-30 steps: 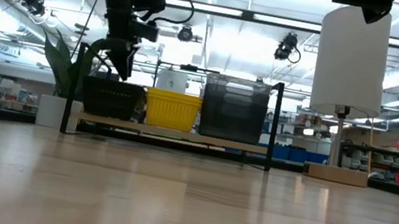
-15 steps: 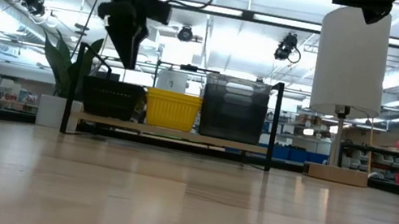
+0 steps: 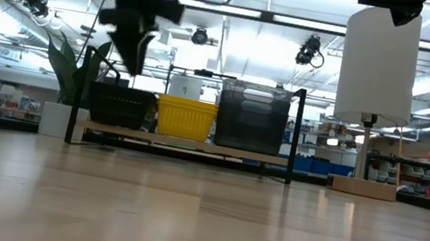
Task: Stack baskets on shelf by color
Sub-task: Put the stacked small black bins on the shelf
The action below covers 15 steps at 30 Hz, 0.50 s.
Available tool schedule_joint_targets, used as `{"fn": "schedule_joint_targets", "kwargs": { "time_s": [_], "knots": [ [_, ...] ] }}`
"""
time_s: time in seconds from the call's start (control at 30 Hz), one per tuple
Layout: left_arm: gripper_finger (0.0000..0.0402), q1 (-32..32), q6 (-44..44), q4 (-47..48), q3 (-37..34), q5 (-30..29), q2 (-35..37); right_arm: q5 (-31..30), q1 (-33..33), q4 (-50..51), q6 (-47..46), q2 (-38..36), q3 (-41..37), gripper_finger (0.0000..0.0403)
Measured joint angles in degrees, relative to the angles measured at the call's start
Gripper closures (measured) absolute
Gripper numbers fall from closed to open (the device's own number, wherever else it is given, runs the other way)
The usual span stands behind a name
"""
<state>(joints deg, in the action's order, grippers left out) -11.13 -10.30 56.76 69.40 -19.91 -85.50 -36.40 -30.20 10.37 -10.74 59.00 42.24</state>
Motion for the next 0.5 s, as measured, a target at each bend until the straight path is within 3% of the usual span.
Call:
{"fn": "schedule_joint_targets", "kwargs": {
  "time_s": [0.17,0.4,0.5],
  "knots": [
    [0.0186,0.9,2.2,-2.0,-5.2,-3.6,-0.1,0.0,0.0,-0.1,0.1,0.0,0.0,0.0363],
    [0.0186,1.4,2.6,-3.4,-6.1,-12.8,-0.1,0.0,0.0,-0.5,0.2,0.0,0.0,0.0363],
    [0.0187,1.5,2.4,-4.4,-6.1,-13.0,-0.1,0.0,0.0,-0.5,0.1,0.0,0.0,0.0363]
  ]
}}
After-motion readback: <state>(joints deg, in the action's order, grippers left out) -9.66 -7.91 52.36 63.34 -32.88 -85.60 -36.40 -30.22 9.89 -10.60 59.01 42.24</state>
